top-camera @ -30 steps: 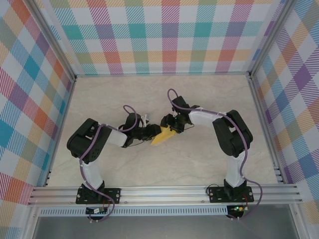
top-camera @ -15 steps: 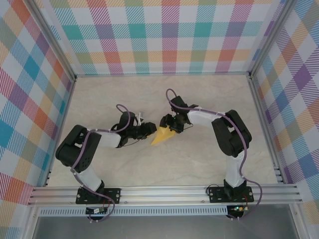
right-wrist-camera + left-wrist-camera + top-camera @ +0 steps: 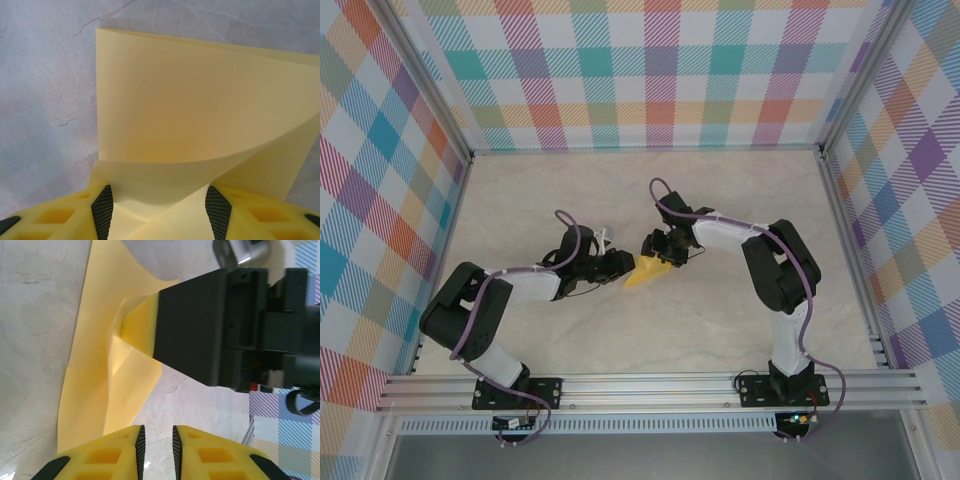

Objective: Fold a paper plane with a square sheet of paper (pick it up from the middle)
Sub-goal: Fourth fold the wing at the center of the table.

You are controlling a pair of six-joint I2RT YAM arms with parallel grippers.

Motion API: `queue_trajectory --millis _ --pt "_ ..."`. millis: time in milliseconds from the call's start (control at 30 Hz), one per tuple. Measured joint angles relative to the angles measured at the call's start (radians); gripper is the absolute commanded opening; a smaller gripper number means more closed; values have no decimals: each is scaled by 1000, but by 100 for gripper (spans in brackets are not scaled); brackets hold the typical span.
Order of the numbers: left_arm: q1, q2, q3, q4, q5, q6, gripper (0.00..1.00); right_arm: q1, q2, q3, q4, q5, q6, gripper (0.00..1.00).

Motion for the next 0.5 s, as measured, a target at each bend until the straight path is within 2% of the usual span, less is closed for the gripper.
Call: queue_trajectory --millis 233,500 --pt "-8 77 66 -14 7 8 15 2 8 16 -16 -3 -16 59" --pt "-8 127 80 -26 18 34 15 2 9 16 -14 -33 -50 64"
